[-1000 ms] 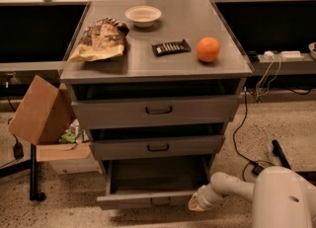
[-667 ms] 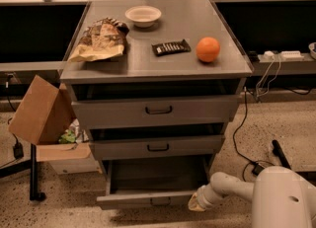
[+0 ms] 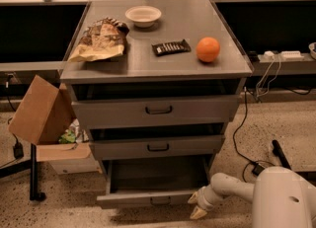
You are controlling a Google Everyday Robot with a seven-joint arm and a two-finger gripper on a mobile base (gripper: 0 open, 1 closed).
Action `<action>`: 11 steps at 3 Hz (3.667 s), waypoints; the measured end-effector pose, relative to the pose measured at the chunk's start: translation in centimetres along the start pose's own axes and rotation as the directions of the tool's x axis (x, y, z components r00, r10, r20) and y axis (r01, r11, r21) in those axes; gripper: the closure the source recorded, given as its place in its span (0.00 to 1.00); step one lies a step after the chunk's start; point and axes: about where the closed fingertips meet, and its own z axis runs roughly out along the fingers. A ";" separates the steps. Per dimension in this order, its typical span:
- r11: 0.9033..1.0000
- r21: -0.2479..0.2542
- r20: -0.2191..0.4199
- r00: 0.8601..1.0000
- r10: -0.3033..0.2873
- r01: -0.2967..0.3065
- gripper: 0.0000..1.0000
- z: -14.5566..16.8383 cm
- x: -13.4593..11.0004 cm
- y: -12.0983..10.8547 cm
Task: Close bottom drawer
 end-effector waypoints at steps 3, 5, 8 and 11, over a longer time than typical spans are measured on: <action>0.999 0.016 -0.009 1.000 -0.028 0.028 0.14 0.1 0.0 -0.1; 0.979 0.159 -0.096 0.989 -0.114 0.128 0.68 -0.6 0.3 -3.4; 0.961 0.235 -0.119 0.985 -0.122 0.148 1.00 -0.6 0.3 -6.5; 0.960 0.249 -0.095 0.989 -0.110 0.130 0.74 -0.9 0.5 -7.3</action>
Offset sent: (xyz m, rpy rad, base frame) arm 0.0000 0.0000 0.0000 0.0000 0.0000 0.0000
